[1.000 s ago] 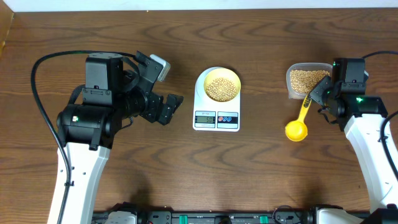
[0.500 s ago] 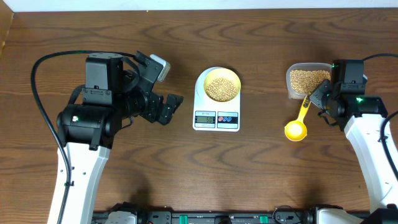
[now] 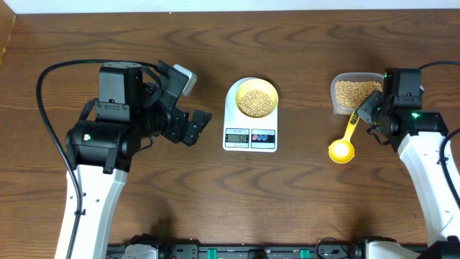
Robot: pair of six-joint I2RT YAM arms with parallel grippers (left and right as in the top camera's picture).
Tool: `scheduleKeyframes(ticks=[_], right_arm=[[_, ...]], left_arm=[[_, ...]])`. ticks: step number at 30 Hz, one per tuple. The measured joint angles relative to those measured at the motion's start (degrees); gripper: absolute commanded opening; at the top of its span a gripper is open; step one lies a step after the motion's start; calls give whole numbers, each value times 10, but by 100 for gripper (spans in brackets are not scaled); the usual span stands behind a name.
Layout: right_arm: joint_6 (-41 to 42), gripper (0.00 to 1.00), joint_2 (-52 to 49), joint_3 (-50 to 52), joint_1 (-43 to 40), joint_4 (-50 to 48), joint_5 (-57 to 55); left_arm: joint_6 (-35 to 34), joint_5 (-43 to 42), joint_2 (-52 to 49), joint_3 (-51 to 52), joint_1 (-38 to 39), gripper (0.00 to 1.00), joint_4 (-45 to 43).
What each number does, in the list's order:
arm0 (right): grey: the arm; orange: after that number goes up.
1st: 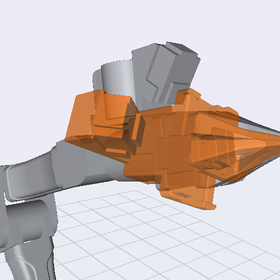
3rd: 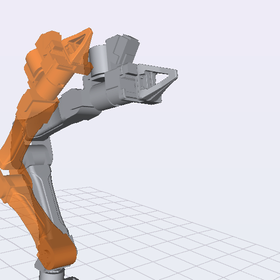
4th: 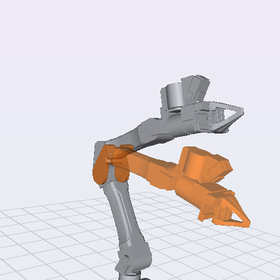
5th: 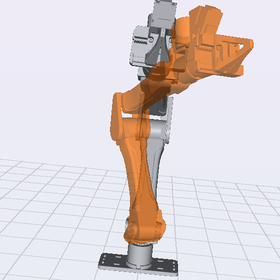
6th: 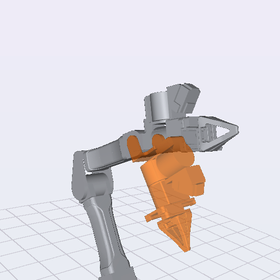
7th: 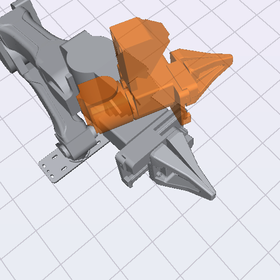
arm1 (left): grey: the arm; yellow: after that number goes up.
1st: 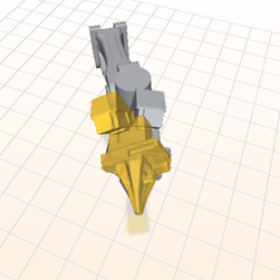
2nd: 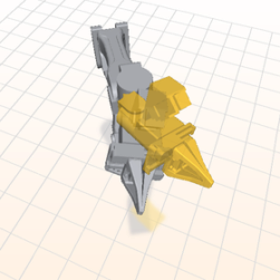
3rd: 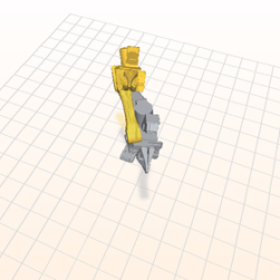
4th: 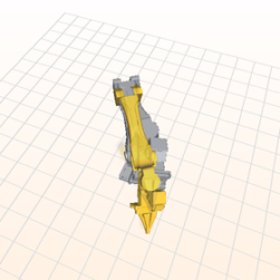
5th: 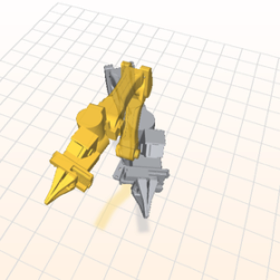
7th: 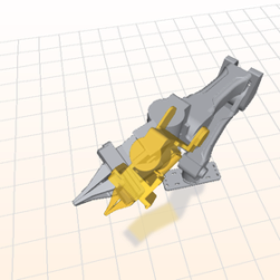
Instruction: Scoop item into bowl and weigh 50g on scale
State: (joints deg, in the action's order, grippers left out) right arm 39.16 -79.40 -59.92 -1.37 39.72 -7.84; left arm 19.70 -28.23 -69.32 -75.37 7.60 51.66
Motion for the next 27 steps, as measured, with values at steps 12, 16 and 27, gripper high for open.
scheduleKeyframes(ticks=[12,16,27], right_arm=[[-29,41,0,6,0,-6,45],[-37,45,0,29,0,-24,54],[-40,44,-1,116,0,-109,137]], left_arm=[[0,0,0,0,0,98,0],[0,0,0,0,0,98,0],[0,0,0,0,0,97,3]])
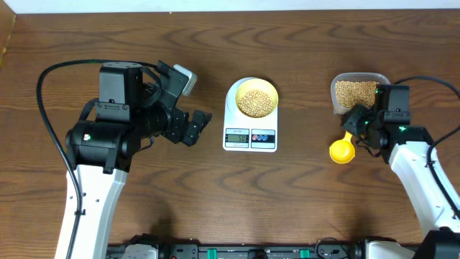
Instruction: Scoop item into bowl and weigh 50g on scale
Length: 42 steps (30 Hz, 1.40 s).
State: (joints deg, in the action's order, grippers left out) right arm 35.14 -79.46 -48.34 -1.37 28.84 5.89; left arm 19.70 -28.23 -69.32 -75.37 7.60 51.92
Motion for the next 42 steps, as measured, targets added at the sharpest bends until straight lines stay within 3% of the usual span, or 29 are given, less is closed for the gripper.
scheduleKeyframes(ticks=[7,19,30,33,42], right_arm=[[-19,40,0,18,0,-18,13],[-72,44,-4,19,10,-54,44],[-78,31,-82,19,34,-116,71],[-82,33,-83,19,34,-117,72],[-101,53,-83,19,33,-115,71]], left_arm=[[0,0,0,0,0,98,3],[0,0,0,0,0,97,4],[0,0,0,0,0,97,15],[0,0,0,0,0,97,15],[0,0,0,0,0,98,16]])
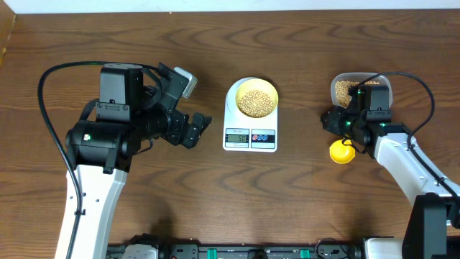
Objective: Scoop item into bowl and weigh 50g on scale
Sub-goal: 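Open the right gripper to release the scoop on the table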
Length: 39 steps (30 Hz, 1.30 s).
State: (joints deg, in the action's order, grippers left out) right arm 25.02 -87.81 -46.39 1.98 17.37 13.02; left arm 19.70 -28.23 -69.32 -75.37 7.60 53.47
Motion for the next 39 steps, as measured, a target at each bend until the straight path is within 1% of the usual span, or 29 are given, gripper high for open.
scheduleKeyframes(ticks=[13,28,33,36,37,38,39], right_arm=[[-1,56,1,0,-22,14,-28],[-1,58,36,0,-25,45,-54],[-3,71,53,0,-25,60,-55],[-15,80,86,0,-25,89,-56],[-21,87,99,0,-25,99,-57],[-27,99,111,0,-25,109,-57],[-35,99,124,0,-25,120,-57]], left_arm=[[0,0,0,0,0,98,0],[0,0,0,0,0,98,0],[0,0,0,0,0,98,0],[0,0,0,0,0,98,1],[0,0,0,0,0,98,1],[0,0,0,0,0,98,1],[0,0,0,0,0,98,1]])
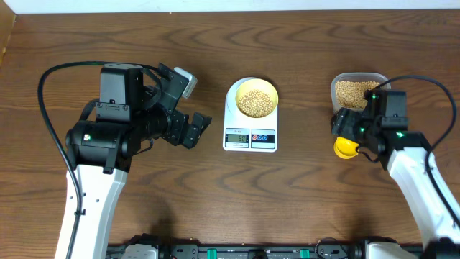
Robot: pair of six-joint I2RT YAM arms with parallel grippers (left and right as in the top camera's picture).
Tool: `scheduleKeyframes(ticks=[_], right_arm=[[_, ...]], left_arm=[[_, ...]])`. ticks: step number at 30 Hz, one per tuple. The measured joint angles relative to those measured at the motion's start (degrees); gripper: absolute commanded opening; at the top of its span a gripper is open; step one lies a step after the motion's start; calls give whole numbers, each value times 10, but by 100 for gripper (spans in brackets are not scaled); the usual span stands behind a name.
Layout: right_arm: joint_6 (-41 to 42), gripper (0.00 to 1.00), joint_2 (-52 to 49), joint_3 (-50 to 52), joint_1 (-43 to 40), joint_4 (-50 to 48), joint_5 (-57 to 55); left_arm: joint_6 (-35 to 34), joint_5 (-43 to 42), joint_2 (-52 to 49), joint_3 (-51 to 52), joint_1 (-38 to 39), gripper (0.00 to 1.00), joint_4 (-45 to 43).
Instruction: Scoop item into bowl and weigh 50g on scale
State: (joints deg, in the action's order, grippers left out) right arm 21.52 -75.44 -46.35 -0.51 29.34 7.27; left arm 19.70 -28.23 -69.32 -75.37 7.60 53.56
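A yellow bowl (256, 98) holding pale grains sits on the white scale (250, 140), whose display is too small to read. At the back right, a clear tub (355, 91) holds more of the grains. The yellow scoop (346, 147) shows only its head, just below the tub. Its handle is hidden under my right gripper (345, 128), which appears shut on it. My left gripper (192, 103) hangs open and empty to the left of the scale.
The brown wooden table (287, 201) runs to a pale back edge at the top. Black cables loop from both arms, on the left (43, 93) and on the right (431, 90). A dark rail of fittings lies along the front edge.
My right gripper has moved a little to the right, off the tub's left corner. The scoop's head went slightly right and up with it. The left arm has not moved.
At first my right gripper was at the top of the scoop's handle beside the tub, the scoop's head on the table. The wrist then turned and reached leftward, covering the handle. Now it is back slightly to the right. The bowl, the scale and the left arm stayed put.
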Motion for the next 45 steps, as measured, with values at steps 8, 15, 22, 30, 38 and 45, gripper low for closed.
scheduleKeyframes(ticks=[8,15,22,30,38,45], right_arm=[[-55,99,116,0,0,105,-31],[-65,99,179,0,0,175,-84],[-86,99,209,0,0,202,-112],[-91,99,212,0,0,217,-168],[-92,99,212,0,0,209,-175],[-92,99,212,0,0,207,-175]], left_arm=[[0,0,0,0,0,98,0],[0,0,0,0,0,98,0],[0,0,0,0,0,98,0],[0,0,0,0,0,97,0],[0,0,0,0,0,98,0],[0,0,0,0,0,98,0]])
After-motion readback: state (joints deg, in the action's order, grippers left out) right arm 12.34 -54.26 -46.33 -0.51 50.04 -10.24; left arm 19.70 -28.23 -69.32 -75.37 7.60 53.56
